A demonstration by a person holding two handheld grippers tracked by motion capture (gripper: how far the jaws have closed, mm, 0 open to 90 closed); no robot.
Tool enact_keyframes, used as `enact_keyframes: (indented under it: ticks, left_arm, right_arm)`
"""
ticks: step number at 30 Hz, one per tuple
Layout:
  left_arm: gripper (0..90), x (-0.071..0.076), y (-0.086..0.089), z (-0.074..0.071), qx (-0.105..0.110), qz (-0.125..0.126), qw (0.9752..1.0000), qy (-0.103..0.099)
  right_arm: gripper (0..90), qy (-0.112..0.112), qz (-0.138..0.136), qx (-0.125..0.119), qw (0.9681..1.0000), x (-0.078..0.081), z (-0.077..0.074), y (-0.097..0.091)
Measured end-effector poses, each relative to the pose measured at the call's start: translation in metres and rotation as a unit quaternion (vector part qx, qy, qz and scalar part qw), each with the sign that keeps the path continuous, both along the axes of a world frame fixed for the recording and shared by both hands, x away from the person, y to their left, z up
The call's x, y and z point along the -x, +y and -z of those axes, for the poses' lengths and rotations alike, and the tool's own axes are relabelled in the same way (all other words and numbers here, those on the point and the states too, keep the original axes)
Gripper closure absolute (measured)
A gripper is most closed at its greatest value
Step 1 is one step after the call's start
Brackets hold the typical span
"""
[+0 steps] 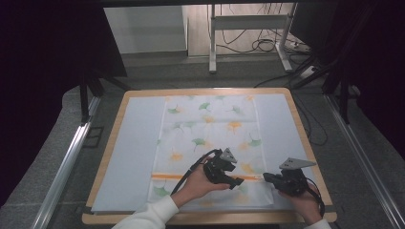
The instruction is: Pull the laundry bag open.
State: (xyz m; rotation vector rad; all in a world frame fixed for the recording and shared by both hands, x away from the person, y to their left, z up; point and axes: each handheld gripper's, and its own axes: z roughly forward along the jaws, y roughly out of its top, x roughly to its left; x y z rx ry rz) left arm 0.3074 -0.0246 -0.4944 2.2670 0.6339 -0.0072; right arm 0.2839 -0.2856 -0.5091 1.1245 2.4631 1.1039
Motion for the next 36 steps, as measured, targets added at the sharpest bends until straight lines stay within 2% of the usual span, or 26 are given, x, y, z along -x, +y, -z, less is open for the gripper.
enact_keyframes:
  ticks: [8, 11, 15, 17, 19, 24, 36]
  left_arm:
    - [48.7, -0.008, -0.028, 0.005, 0.011, 0.02, 0.9993, 0.03]
    - [52.4, -0.012, -0.039, 0.01, -0.003, 0.032, 0.9987, 0.039]
    - [54.8, -0.017, -0.043, 0.013, -0.015, 0.04, 0.9982, 0.041]
    - [56.5, -0.019, -0.044, 0.015, -0.015, 0.041, 0.9979, 0.048]
    - [58.2, -0.022, -0.046, 0.017, -0.024, 0.047, 0.9974, 0.049]
    - [63.4, -0.026, -0.048, 0.022, -0.021, 0.052, 0.9967, 0.059]
    - [74.1, -0.027, -0.057, 0.024, -0.021, 0.063, 0.9962, 0.056]
  right_arm:
    - [88.1, 0.011, -0.005, 0.012, 0.9999, 0.006, 0.003, 0.0]
    - [88.1, 0.017, -0.011, 0.021, 0.9996, 0.007, 0.005, 0.003]
    - [88.2, 0.021, -0.013, 0.03, 0.9992, 0.007, 0.008, 0.004]
    - [88.2, 0.025, -0.014, 0.027, 0.9992, 0.006, 0.008, 0.003]
    - [88.4, 0.026, -0.011, 0.024, 0.9993, 0.006, 0.008, 0.002]
    - [88.6, 0.031, -0.011, 0.022, 0.9992, 0.005, 0.008, 0.001]
    - [88.6, 0.03, -0.01, 0.022, 0.9993, 0.005, 0.009, 0.001]
